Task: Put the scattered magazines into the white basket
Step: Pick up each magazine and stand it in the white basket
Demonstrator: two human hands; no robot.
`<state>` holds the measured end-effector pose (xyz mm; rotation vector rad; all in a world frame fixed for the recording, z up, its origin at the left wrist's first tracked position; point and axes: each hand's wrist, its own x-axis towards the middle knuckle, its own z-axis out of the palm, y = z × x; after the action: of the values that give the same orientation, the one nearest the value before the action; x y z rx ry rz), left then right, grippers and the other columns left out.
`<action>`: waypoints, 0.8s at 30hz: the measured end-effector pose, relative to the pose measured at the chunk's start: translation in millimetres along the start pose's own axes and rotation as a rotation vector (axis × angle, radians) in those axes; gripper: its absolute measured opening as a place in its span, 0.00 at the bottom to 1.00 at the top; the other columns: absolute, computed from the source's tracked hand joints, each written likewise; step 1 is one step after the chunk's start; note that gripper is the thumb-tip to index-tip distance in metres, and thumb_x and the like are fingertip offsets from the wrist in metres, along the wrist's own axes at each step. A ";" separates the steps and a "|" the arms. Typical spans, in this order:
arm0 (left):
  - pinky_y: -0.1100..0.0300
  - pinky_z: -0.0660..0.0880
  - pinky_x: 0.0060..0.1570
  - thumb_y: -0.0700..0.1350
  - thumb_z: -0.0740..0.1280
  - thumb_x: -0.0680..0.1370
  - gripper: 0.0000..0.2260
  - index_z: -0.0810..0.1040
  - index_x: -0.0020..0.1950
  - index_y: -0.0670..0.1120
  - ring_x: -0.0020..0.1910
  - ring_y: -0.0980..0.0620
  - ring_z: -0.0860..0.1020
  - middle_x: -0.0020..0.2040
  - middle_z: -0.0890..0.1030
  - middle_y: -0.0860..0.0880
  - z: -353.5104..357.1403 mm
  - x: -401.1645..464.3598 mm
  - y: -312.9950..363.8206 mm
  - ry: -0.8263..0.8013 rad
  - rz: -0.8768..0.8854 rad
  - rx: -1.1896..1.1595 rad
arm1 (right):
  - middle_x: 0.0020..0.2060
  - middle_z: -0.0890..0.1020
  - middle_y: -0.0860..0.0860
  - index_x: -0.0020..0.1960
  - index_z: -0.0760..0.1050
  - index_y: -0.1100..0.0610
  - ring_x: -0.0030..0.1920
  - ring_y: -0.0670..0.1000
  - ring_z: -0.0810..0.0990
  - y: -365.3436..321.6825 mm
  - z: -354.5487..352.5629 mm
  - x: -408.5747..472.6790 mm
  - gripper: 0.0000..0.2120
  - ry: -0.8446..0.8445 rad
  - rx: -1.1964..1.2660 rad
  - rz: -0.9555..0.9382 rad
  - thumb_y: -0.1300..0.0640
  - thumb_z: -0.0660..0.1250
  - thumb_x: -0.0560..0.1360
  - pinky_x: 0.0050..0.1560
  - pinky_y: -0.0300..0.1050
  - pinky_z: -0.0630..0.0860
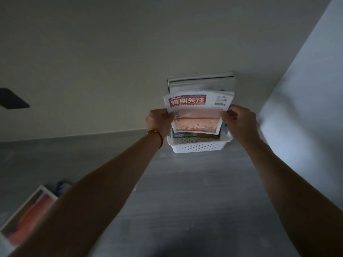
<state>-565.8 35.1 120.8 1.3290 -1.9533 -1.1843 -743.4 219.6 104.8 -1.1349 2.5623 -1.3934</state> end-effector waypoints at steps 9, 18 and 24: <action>0.52 0.83 0.49 0.47 0.71 0.73 0.08 0.87 0.46 0.45 0.44 0.45 0.86 0.42 0.87 0.44 29.2 10.2 -14.8 -0.005 -0.220 -0.027 | 0.57 0.85 0.53 0.61 0.80 0.57 0.51 0.50 0.84 12.0 41.7 -3.7 0.16 -0.149 0.075 0.272 0.64 0.62 0.77 0.33 0.23 0.70; 0.56 0.78 0.56 0.35 0.65 0.75 0.20 0.78 0.66 0.46 0.59 0.46 0.81 0.63 0.81 0.44 -12.6 -19.5 -50.8 -0.122 -0.160 -0.112 | 0.57 0.82 0.48 0.64 0.74 0.53 0.56 0.51 0.84 -3.5 36.4 -33.4 0.18 -0.222 0.300 0.306 0.64 0.64 0.75 0.50 0.51 0.84; 0.63 0.77 0.49 0.30 0.65 0.72 0.20 0.82 0.58 0.48 0.54 0.49 0.82 0.55 0.83 0.50 -109.2 -99.7 -134.2 -0.076 0.011 0.062 | 0.53 0.85 0.51 0.58 0.80 0.53 0.49 0.54 0.85 -25.9 59.3 -113.5 0.15 -0.112 0.319 0.319 0.65 0.68 0.74 0.49 0.52 0.83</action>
<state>-375.9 64.6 66.7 1.3204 -2.0633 -1.1944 -624.7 235.7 52.5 -0.6994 2.2142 -1.5311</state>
